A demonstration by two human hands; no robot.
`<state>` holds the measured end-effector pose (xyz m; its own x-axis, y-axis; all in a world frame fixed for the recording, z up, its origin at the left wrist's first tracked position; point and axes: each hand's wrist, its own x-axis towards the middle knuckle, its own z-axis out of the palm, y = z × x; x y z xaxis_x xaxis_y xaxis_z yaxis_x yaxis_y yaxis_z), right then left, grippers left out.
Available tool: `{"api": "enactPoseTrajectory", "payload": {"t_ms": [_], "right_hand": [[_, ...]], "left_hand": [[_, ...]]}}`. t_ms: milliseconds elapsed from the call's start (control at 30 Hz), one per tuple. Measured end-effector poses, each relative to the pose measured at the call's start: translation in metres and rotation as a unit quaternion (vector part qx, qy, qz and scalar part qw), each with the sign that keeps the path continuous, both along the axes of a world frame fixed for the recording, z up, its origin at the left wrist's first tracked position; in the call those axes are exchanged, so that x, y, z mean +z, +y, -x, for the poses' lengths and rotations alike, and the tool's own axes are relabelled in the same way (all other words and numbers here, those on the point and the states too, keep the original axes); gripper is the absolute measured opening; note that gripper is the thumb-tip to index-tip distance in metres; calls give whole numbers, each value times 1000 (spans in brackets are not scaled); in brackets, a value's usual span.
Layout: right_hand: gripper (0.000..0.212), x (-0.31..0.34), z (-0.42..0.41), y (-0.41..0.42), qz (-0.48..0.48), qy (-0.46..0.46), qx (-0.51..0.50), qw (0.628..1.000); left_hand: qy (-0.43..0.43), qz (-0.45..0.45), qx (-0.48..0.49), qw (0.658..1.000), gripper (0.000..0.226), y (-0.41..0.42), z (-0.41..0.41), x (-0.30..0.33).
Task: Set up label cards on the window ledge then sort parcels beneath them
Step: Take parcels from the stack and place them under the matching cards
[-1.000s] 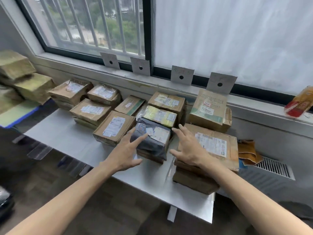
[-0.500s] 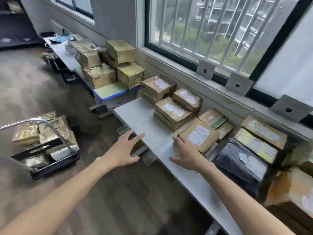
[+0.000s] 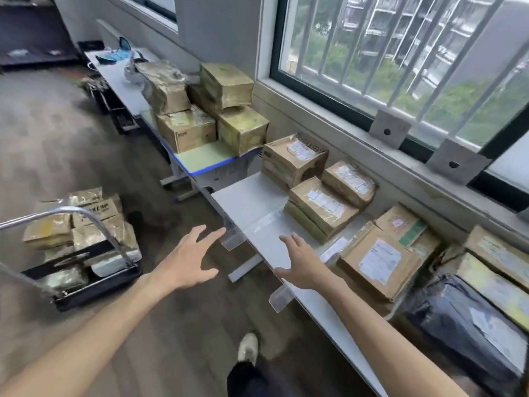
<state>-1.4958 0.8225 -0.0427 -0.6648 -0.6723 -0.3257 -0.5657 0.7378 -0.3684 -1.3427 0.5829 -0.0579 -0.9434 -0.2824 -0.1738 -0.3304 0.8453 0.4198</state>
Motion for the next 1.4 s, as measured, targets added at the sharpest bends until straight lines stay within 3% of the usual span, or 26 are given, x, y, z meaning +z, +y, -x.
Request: {"api": "enactPoseTrajectory", "payload": {"t_ms": [533, 800, 1167, 1400], "right_hand": [[84, -28, 157, -89, 39, -66, -176, 981], [86, -29, 186, -99, 47, -85, -249, 964], [76, -46, 217, -172, 81, -103, -402, 906], [79, -52, 244, -225, 98, -114, -421, 894]], "left_hand": [[-25, 7, -163, 986, 88, -101, 235, 1], [-37, -15, -229, 973, 91, -121, 313, -14], [-52, -33, -333, 941, 96, -190, 433, -43], [-54, -25, -358, 932, 96, -237, 496, -59]]}}
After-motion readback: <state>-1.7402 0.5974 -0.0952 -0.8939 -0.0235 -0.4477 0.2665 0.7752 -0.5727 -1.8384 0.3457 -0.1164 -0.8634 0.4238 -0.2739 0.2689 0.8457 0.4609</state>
